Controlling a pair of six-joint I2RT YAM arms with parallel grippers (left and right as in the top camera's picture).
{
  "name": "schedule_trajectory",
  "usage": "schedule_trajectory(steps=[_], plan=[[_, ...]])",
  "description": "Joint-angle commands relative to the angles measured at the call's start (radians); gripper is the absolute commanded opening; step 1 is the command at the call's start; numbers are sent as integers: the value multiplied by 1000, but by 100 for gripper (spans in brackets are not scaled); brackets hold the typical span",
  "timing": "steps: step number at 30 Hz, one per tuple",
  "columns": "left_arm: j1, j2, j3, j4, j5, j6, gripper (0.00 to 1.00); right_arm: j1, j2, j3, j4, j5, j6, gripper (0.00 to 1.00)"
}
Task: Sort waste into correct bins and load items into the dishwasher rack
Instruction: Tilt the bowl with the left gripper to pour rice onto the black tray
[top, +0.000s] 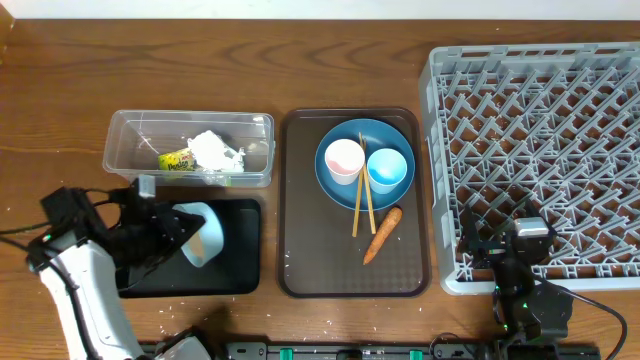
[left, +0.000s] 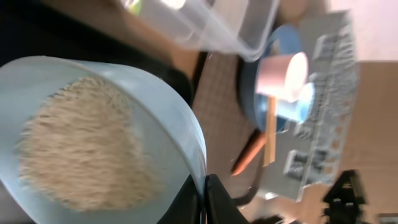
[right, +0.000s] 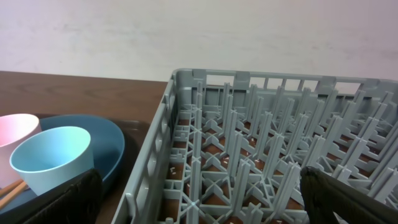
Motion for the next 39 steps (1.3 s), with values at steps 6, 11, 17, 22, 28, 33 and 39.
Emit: schedule_trajectory(steps=[6,11,17,22,28,33,39], plan=[[81,-10,-23,-69,271,172,6,-6,-3,-1,-4,3,-4,99],[81,-10,-23,-73,332,171,6,-6,-3,-1,-4,3,-4,99],[81,-10,-23,-96,468,171,6,-6,-3,-1,-4,3,-4,99],[81,-10,-23,-88,481,171,6,-6,-3,-1,-4,3,-4,99],[81,-10,-23,-119,483,170,6,-6,-3,-1,-4,3,-4,99],[81,-10,-23,-133,483,167,6,-6,-3,-2,-4,3,-4,99],[81,-10,-23,-160,501,167,6,-6,-3,-1,-4,3,-4,99]])
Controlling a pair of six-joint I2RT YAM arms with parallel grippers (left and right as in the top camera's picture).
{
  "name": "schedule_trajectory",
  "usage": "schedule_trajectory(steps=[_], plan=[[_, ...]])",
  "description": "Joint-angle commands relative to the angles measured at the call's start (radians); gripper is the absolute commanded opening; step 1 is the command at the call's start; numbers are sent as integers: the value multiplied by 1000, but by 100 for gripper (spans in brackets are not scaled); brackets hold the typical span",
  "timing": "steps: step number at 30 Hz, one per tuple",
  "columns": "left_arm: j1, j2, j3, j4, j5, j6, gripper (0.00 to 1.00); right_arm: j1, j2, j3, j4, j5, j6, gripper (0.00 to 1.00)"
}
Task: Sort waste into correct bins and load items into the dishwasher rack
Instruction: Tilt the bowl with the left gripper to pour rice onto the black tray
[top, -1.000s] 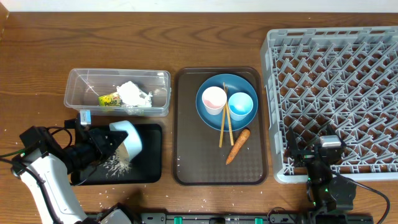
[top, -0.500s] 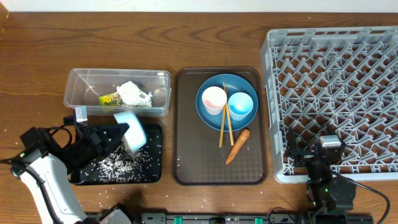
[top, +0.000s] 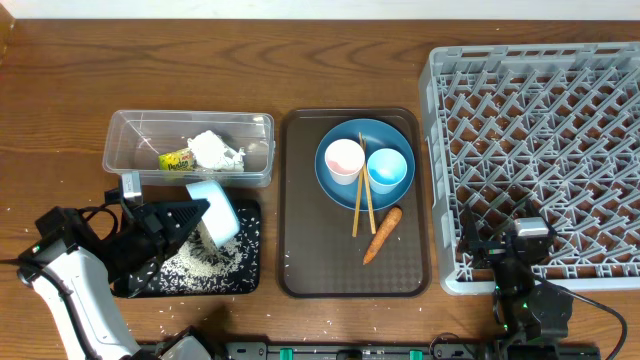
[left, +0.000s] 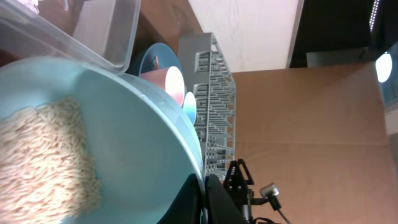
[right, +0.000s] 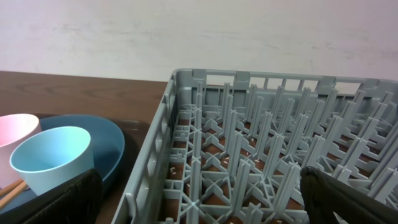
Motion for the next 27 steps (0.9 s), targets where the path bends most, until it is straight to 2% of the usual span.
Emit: schedule_trajectory(steps=[1,6,14,22,24,27], plan=[[5,-10,-4,-22,63,24,6,-6,-3,-1,-4,3,-4,99],[19,-10,-4,26,52,16,6,-6,-3,-1,-4,3,-4,99],[118,-7,-4,56,13,-7,6,-6,-3,-1,-4,3,-4,99],[175,7,-4,-21,7,6,6,-6,-3,-1,-4,3,-4,99],[175,10,-4,38,-10,15,6,-6,-3,-1,-4,3,-4,99],[175,29,-4,97,-95,-75,6,-6,-3,-1,-4,3,-4,99]])
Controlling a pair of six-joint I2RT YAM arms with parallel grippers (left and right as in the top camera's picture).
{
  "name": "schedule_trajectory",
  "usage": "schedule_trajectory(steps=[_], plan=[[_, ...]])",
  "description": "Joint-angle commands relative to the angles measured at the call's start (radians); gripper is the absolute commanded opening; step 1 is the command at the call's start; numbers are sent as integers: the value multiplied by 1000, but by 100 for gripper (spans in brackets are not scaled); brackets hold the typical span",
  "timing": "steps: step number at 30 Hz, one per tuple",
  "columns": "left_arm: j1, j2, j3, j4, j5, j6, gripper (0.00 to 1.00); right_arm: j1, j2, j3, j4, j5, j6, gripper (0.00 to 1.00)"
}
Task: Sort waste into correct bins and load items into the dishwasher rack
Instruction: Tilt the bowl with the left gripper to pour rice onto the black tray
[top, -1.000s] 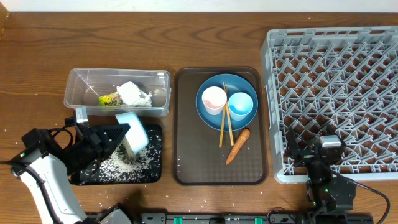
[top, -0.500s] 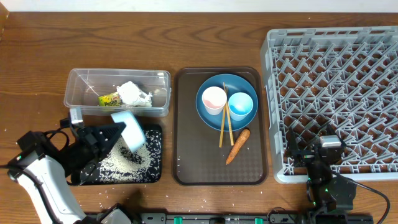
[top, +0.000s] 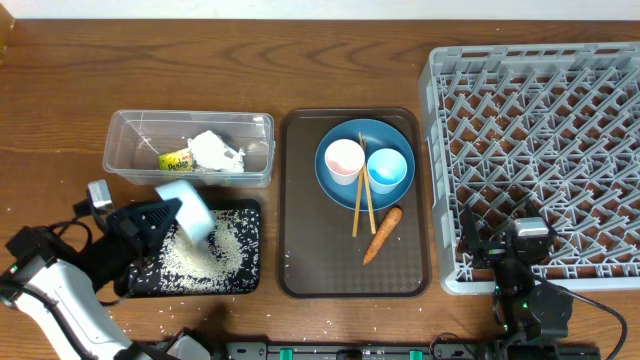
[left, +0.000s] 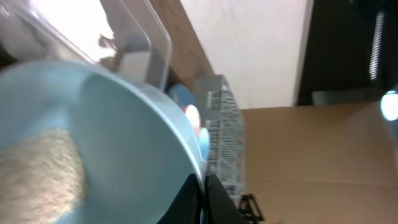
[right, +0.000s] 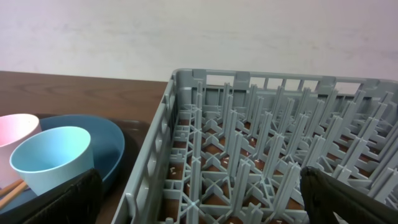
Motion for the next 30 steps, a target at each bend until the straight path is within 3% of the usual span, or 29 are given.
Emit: schedule_trajectory(steps=[1,6,8,12,17,28,30], plan=[[6,27,-2,-17,-69,-46,6,-6,-3,-1,-4,3,-4,99],[6,44,-2,-101,-59,11,6,-6,-3,-1,-4,3,-4,99],[6,44,-2,-134,-24,87,6,-6,-3,-1,-4,3,-4,99],[6,50,-2,-183,14,98,6,-6,-3,-1,-4,3,-4,99],[5,60,-2,-119,42,62,6,-6,-3,-2,-4,3,-4,99],[5,68,-2,-164,55,131,6,-6,-3,-1,-4,3,-4,99],[5,68,-2,-100,74,172,6,-6,-3,-2,-4,3,-4,99]])
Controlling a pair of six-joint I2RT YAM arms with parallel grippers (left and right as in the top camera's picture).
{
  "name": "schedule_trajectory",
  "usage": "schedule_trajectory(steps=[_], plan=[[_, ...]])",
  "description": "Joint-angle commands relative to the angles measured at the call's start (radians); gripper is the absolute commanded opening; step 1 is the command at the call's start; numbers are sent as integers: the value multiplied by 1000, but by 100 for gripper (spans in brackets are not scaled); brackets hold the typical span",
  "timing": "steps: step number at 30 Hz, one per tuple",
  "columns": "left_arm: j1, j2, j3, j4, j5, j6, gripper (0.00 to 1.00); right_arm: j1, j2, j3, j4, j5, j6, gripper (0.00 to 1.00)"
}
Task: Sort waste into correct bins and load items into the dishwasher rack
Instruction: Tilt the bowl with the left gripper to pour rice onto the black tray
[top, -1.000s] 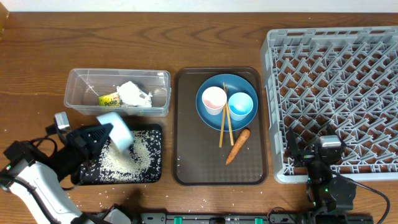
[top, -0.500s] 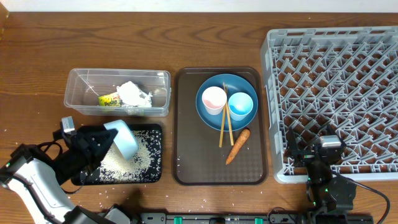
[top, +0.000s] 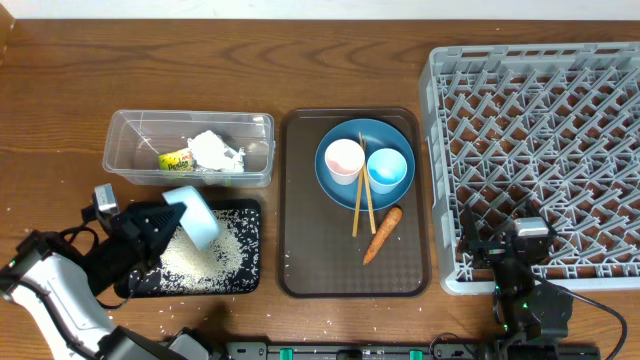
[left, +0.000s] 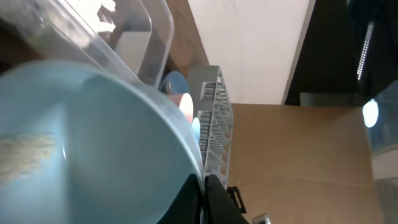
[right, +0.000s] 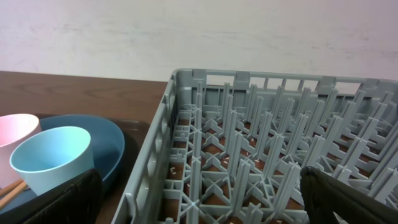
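Note:
My left gripper (top: 165, 222) is shut on the rim of a light blue bowl (top: 192, 215), which is tipped over the black bin (top: 245, 280). A heap of rice (top: 200, 258) lies in that bin. In the left wrist view the bowl (left: 93, 143) fills the frame, with only a thin streak of rice (left: 25, 149) at its left edge. My right gripper (right: 199, 199) is open at the front edge of the grey dishwasher rack (top: 540, 140), holding nothing.
The clear bin (top: 190, 148) behind the black one holds wrappers. On the brown tray (top: 300, 260), a blue plate (top: 365, 190) carries a pink cup (top: 344, 158), a blue cup (top: 387, 168) and chopsticks (top: 360, 205). A carrot (top: 383, 235) lies beside them. Rice grains are scattered by the black bin.
The bowl has shifted slightly to the right over the black bin. The rice patch seen inside it has shrunk to a thin streak. The right arm has not moved.
First my left gripper held the bowl full of rice, tilted over a bare black bin. Then rice lay spread in the bin and the bowl was tipped further. The heap has grown and the bowl is now almost bare. The right arm stayed still.

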Motion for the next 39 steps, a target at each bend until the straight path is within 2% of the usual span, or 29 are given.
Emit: schedule_trajectory(steps=[1,2,3,7,10,13,15,18,26,35,39], plan=[[4,10,1,102,33,20,6,-6,-3,-1,-4,3,-4,99],[4,16,1,116,20,-49,6,-6,-3,-1,-4,3,-4,99],[3,20,1,102,24,-69,6,-6,-3,-2,-4,3,-4,99],[2,22,1,27,39,-29,6,-6,-3,-1,-4,3,-4,99],[2,21,1,-48,64,103,6,-6,-3,-2,-4,3,-4,99],[2,26,1,-72,51,93,6,-6,-3,-1,-4,3,-4,99],[2,26,1,-29,57,111,6,-6,-3,-1,-4,3,-4,99],[2,34,1,-26,47,51,6,-6,-3,-1,-4,3,-4,99],[2,35,1,-34,30,85,6,-6,-3,-1,-4,3,-4,99],[2,24,1,-88,-94,93,6,-6,-3,-2,-4,3,-4,99],[2,5,1,-92,-100,93,6,-6,-3,-1,-4,3,-4,99]])
